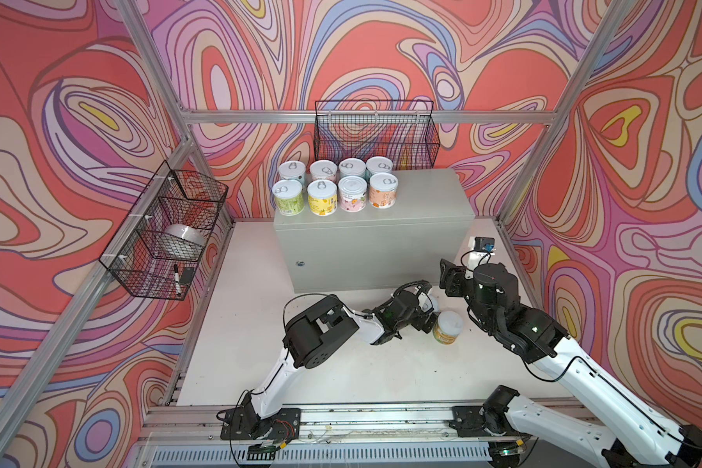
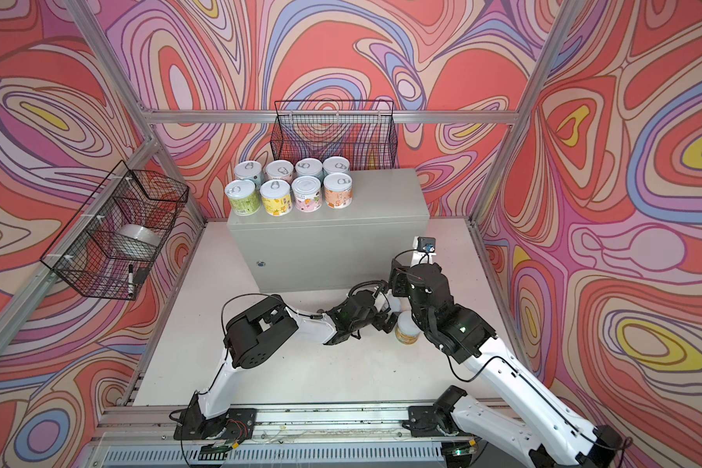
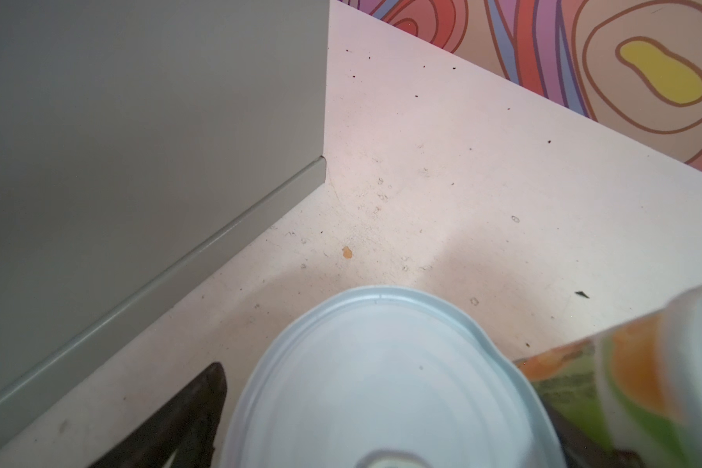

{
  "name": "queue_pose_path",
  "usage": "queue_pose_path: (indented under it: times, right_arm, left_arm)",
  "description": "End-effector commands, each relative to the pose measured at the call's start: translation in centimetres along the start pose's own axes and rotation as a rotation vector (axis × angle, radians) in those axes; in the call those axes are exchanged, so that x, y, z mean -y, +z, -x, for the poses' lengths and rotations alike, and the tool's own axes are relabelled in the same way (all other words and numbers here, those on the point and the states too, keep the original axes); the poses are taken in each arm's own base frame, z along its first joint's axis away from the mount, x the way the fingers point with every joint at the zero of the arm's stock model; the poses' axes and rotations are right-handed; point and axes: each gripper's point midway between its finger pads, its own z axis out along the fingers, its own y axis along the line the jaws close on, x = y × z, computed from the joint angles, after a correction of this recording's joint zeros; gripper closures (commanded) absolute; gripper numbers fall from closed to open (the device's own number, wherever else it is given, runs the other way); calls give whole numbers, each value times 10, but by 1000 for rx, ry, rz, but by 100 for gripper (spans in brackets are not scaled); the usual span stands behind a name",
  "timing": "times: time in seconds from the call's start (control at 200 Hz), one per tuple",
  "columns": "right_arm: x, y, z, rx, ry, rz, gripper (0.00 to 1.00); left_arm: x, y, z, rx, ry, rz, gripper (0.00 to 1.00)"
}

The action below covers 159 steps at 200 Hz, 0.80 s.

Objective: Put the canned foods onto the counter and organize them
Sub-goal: 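Close the left gripper on the yellow can and lift it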

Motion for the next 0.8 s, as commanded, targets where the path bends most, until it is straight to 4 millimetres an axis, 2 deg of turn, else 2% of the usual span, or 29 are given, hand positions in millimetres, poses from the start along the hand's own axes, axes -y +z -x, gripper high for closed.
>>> queue_pose_path:
  times: [0.0,0.285,0.406,0.581,0.791]
  right_arm:
    - [9,-2,-2,8,-2,-39,24]
    - [12,-1,-2,13,-10,-56,25]
    - [12,1,-1,16,-13,-61,25]
    - [9,6,-6,2,-15,-58,25]
    - [1,17,-26,-63,-29,-32,25]
  left_arm:
    - [-2,6,-5,-13,15,19,1]
    - [1,-4,-2,-16,29,-5,29]
    - [0,-12,1,-14,43,-2,52]
    - [0,-24,6,-19,65,3,100]
    - [-17,-45,-5,-37,95,80,100]
